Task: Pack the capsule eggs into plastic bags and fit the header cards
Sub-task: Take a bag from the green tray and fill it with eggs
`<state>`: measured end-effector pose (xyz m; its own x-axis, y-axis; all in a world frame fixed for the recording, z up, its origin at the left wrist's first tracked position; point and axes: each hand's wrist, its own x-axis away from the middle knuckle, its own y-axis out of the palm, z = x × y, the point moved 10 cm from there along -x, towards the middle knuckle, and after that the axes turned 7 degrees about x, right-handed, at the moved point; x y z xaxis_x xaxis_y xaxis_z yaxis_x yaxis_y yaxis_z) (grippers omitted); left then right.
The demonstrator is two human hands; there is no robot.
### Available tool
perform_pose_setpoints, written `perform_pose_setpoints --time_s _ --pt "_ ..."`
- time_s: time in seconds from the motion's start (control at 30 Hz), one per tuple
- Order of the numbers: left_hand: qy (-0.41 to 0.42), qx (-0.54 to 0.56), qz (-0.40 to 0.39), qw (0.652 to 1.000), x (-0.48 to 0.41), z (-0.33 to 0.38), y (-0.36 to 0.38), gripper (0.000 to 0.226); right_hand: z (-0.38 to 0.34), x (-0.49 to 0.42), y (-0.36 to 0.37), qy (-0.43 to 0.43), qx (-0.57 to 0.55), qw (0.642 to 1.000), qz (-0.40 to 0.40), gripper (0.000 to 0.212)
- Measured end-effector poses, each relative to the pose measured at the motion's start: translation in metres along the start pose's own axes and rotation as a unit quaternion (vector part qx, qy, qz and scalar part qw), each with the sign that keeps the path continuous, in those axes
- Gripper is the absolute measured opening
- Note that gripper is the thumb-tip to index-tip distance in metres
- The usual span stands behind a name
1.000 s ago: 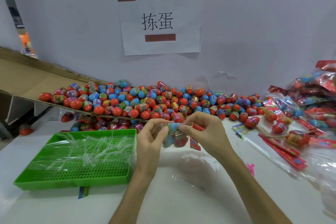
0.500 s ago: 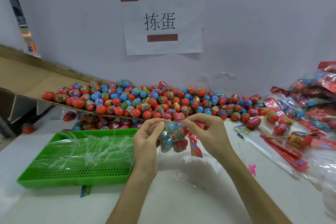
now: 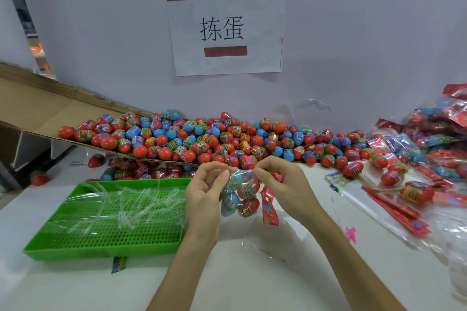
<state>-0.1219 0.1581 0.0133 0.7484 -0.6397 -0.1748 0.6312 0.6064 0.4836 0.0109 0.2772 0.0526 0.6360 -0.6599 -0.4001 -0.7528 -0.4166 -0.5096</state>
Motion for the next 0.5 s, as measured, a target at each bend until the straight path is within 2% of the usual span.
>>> perform_pose_setpoints --time_s 0.13,0.23,0.5 --pt "0.062 -0.081 -0.036 0.994 0.004 0.008 0.010 0.016 -0.004 0.003 0.004 -0.017 0.039 0.999 -0.018 0.028" --pt "0.091 -0.101 -0.051 0.989 0.006 0.010 0.015 0.019 -0.006 0.003 0.005 -0.008 0.001 1.000 -0.015 0.020" --pt "0.082 -0.086 -0.063 0.991 0.004 0.006 0.016 0.019 0.003 0.001 0.014 0.020 0.010 0.999 -0.044 0.014"
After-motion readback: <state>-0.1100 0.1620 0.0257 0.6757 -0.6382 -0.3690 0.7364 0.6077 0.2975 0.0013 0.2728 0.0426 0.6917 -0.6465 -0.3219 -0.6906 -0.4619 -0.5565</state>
